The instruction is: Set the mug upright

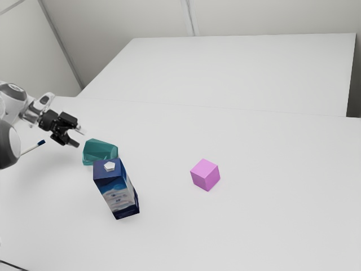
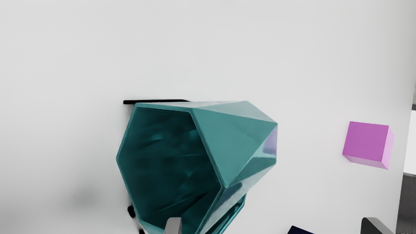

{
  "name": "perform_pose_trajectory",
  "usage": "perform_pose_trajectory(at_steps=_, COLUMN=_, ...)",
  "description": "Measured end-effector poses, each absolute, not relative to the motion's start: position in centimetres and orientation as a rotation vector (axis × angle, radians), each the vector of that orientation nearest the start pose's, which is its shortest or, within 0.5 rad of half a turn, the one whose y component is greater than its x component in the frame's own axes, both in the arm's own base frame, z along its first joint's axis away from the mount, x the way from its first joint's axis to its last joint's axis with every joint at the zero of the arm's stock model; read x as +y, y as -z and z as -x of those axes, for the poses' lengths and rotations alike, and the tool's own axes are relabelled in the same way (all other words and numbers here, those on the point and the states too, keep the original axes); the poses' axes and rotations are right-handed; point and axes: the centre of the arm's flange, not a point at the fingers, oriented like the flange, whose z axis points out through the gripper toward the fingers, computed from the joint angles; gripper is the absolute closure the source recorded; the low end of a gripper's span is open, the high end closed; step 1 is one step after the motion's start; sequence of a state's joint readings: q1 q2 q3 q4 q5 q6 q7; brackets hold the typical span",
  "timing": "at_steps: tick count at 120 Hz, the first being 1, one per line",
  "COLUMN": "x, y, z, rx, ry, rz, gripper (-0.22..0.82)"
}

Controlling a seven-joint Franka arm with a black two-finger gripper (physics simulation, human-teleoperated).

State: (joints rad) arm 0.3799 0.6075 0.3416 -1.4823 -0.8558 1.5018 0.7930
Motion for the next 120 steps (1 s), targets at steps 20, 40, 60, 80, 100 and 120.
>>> perform_pose_trajectory(at_steps=20, x=31.8, y=-30.9, z=-58.1, rx=0.057, ry=-0.116, rz=-2.258, gripper=0.00)
perform_pose_trajectory(at_steps=40, x=30.9, y=-29.8, z=-58.4, rx=0.021, ry=-0.131, rz=-2.232, gripper=0.00)
perform_pose_trajectory(at_steps=60, x=30.6, y=-29.7, z=-58.6, rx=-0.009, ry=-0.148, rz=-2.221, gripper=0.39)
perform_pose_trajectory(at_steps=80, x=29.9, y=-29.8, z=-58.4, rx=-0.029, ry=-0.153, rz=-2.207, gripper=0.64)
perform_pose_trajectory(at_steps=100, x=28.7, y=-30.5, z=-58.2, rx=-0.047, ry=-0.150, rz=-2.197, gripper=0.73)
perform_pose_trajectory(at_steps=120, x=26.1, y=-36.1, z=-58.2, rx=-0.129, ry=-0.166, rz=-2.243, gripper=0.76)
